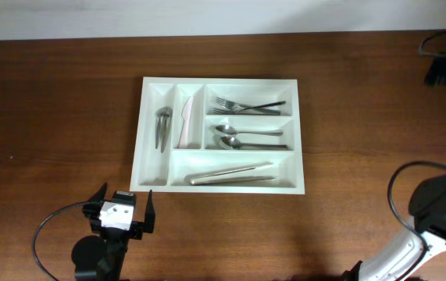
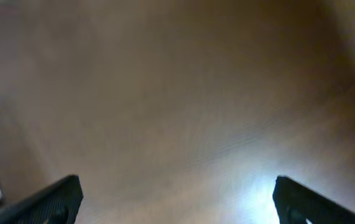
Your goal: Pack container
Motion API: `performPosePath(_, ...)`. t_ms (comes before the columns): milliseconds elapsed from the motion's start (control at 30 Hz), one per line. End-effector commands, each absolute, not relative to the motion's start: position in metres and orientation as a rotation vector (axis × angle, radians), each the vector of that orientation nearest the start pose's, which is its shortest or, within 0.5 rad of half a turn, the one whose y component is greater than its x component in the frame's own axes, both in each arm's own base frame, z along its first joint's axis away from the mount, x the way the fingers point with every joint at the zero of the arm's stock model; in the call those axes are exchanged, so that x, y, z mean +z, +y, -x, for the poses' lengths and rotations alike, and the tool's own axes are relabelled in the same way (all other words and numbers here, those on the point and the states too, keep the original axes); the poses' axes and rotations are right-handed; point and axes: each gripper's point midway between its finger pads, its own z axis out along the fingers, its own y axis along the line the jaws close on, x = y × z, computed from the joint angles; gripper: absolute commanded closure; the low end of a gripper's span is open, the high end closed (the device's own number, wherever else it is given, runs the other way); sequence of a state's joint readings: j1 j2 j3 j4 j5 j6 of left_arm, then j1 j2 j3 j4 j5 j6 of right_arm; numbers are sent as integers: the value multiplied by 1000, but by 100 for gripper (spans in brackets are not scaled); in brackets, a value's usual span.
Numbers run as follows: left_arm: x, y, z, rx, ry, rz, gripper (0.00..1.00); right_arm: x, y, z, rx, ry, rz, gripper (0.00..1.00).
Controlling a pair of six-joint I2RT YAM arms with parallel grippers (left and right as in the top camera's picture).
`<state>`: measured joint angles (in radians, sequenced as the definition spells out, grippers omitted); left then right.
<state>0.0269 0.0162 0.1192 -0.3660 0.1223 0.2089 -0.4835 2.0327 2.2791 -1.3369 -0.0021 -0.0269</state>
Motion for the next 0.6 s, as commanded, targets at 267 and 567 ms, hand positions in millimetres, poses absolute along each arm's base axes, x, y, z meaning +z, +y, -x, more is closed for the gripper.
performPosePath(267,137,-12,-230,73,1813,-254,1,403,-120,-376,-202,2109,-312,1)
performPosePath(567,137,-12,-230,73,1813,-254,1,416,-40,-289,-104,1911,-117,1)
